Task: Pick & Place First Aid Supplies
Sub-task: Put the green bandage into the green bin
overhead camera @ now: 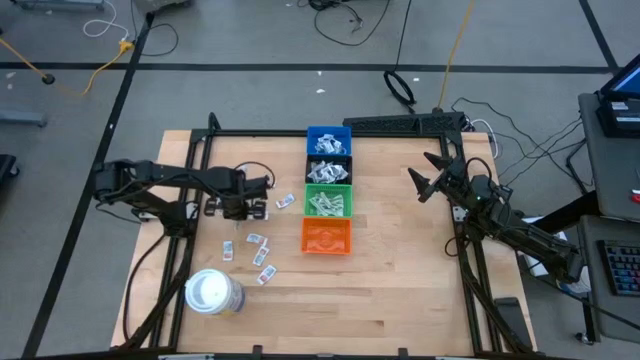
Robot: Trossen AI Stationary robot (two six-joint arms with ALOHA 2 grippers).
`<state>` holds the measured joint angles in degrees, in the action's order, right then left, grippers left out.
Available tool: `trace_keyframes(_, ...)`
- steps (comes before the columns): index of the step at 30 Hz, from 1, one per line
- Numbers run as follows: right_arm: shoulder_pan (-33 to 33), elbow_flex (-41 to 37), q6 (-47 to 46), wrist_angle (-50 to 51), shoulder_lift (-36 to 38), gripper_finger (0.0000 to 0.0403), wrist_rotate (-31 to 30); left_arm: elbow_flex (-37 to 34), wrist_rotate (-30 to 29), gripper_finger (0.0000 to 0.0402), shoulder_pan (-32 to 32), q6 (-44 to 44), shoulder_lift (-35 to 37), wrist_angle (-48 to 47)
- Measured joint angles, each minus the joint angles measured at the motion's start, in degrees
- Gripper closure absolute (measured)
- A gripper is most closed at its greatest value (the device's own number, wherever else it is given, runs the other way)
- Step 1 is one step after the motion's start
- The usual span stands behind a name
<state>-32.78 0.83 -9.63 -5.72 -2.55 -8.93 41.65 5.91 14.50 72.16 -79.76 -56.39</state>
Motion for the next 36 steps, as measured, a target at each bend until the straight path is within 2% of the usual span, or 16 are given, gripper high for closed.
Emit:
trace_keyframes(8,0.0,0.0,0.0,0.0,0.0,0.0009,0.0,7.8,1.7,0.0400,2.1,-21.6,0.0,-8.4)
trace_keyframes(14,0.0,0.0,0.0,0.0,0.0,0.0009,0.0,10.8,3.1,0.0400,1.6,-40.2,0.0,-11.5)
trace_keyframes(18,0.0,0.0,0.0,0.0,0.0,0.0009,0.0,15.0,4.9,0.0401,1.4,-52.7,-3.5,-12.6)
trace_keyframes(23,0.0,0.0,0.0,0.0,0.0,0.0009,0.0,25.8,0.0,0.0401,1.5,-63.8,-12.8,-16.7)
trace_keyframes(27,0.0,0.0,0.0,0.0,0.0,0.0009,0.0,36.2,-1.0,0.0401,1.5,-71.1,-20.6,-17.3)
trace_keyframes(36,0.0,0.0,0.0,0.0,0.0,0.0009,0.0,61.9,-1.4,0.0401,0.0,-79.8,-36.8,-19.0)
